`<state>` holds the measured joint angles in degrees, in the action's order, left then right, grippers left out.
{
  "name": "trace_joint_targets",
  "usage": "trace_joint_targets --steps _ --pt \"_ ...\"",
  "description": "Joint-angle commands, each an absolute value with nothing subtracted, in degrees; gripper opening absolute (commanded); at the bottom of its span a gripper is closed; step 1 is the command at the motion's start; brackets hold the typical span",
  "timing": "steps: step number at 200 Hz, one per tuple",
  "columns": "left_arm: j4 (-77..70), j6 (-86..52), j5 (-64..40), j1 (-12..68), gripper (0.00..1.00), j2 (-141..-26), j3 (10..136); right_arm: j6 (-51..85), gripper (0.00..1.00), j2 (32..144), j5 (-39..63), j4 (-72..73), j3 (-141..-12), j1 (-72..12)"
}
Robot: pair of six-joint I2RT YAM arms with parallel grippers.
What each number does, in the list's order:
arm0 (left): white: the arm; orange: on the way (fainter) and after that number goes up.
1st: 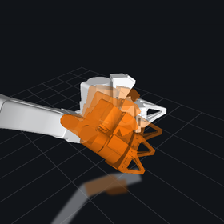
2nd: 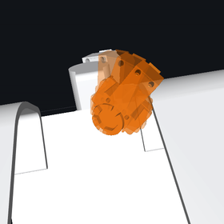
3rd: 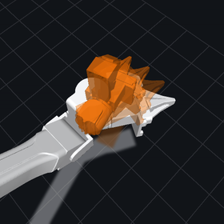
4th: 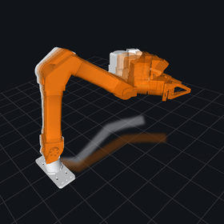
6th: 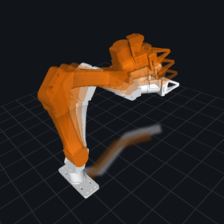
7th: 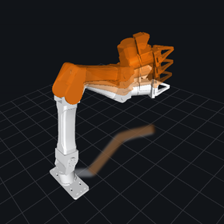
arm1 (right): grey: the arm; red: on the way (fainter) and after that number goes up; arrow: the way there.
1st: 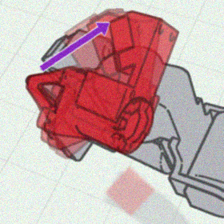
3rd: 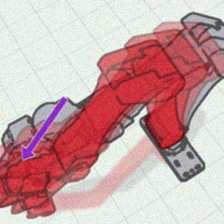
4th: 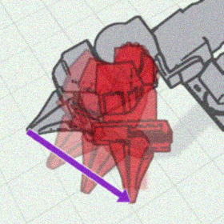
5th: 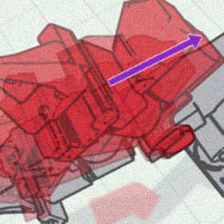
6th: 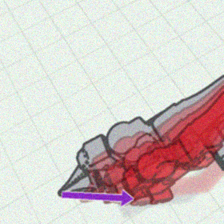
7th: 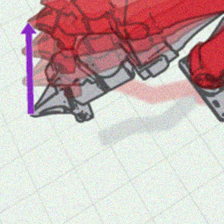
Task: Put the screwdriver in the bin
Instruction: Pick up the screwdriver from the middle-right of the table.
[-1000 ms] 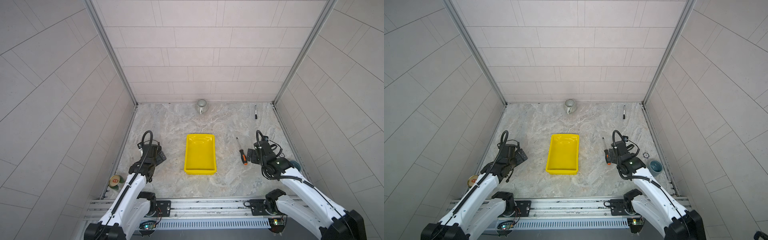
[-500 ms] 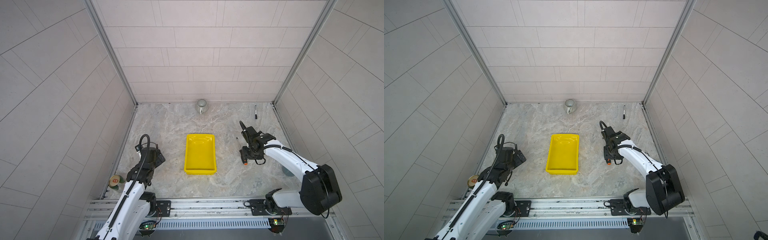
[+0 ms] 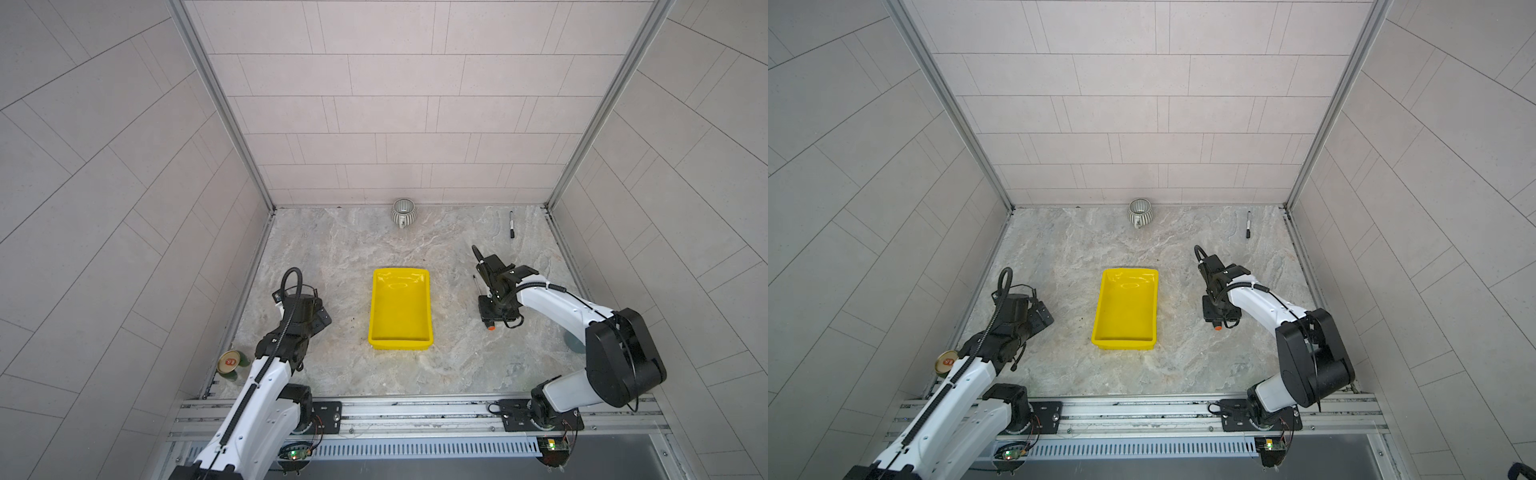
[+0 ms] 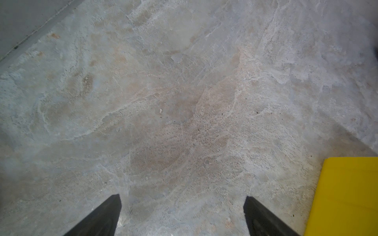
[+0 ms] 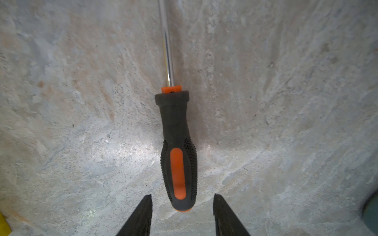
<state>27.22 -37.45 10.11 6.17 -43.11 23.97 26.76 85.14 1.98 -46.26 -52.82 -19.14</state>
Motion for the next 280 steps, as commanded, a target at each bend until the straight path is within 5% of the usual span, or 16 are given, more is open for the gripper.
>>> trace_joint_targets --steps 1,163,179,211,280 --pt "27.2 -36.7 10.5 6.0 1.0 -42.4 23.8 26.5 0.5 87.5 2.3 -45.4 -54.4 -19.4" --pt "26.9 -37.0 10.8 6.0 1.0 -42.7 23.7 28.4 0.47 90.7 -2.4 -40.3 -50.4 -20.7" --pt "27.2 -36.9 10.6 6.0 1.0 -42.9 23.9 28.4 0.43 91.6 -2.3 -40.8 -51.2 -20.8" --pt "24.8 -32.9 1.0 6.3 0.92 -42.6 24.3 29.1 0.06 90.4 -1.9 -41.5 -51.3 -21.0" --pt "20.2 -31.6 8.5 21.9 1.0 -44.1 24.3 41.2 0.05 75.1 -0.5 -45.6 -53.7 -29.8"
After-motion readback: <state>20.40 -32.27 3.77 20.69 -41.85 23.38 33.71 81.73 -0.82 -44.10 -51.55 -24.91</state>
